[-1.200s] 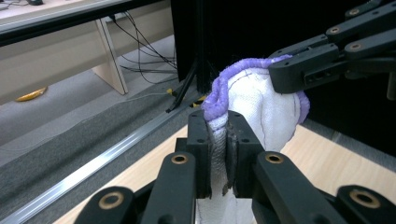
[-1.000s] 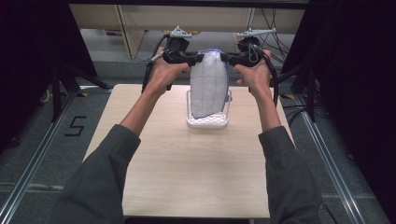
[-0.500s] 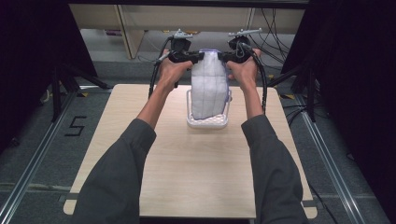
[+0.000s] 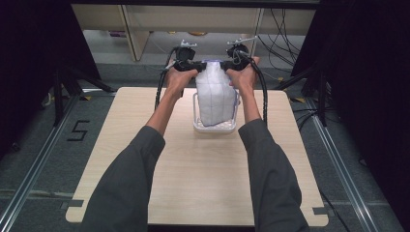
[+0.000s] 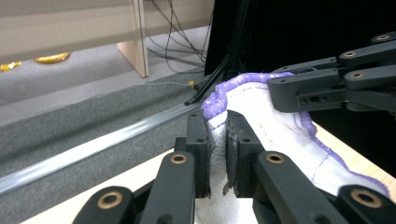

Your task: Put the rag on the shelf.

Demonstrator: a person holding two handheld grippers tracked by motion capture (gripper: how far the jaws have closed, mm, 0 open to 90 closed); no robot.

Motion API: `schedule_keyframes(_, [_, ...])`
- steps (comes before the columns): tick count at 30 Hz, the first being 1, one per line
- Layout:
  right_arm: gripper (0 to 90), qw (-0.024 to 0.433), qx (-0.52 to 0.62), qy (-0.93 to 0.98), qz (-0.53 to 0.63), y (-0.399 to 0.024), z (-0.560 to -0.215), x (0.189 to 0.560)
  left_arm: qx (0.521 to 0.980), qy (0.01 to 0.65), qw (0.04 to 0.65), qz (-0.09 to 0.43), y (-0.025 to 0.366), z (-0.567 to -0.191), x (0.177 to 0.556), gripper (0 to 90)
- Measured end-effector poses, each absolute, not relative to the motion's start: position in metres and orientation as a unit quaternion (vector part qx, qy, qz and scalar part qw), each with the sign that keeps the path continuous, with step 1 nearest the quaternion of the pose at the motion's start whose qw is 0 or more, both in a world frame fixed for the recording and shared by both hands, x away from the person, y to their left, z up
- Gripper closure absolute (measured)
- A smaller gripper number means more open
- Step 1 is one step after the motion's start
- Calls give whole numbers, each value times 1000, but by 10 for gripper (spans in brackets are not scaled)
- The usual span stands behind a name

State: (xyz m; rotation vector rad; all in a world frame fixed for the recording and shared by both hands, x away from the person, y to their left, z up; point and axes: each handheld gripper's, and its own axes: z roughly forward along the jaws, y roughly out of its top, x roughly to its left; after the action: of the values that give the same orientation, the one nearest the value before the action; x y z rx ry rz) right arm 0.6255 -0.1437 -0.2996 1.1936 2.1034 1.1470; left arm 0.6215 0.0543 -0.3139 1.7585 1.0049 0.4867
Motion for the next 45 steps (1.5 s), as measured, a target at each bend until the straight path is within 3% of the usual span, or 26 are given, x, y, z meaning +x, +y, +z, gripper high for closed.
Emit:
schedule_keyframes(18, [842, 226, 462, 765, 388, -152, -318, 626, 744, 422, 487, 176, 46, -334, 632, 788])
schedule_keyframes(22, [835, 227, 466, 766, 381, -153, -324, 627, 746, 419, 489, 171, 48, -334, 633, 724])
schedule_keyframes(24, [783, 228, 467, 765, 381, -155, -328, 629, 742, 427, 490, 164, 51, -333, 632, 643])
schedule_keyframes(29, [669, 243, 476, 755, 379, -161, -328, 629, 746, 437, 477, 159, 60, -326, 628, 539])
schedule_keyframes(45, [618, 238, 478, 752, 386, -191, -315, 612, 774, 425, 440, 165, 85, -311, 592, 466])
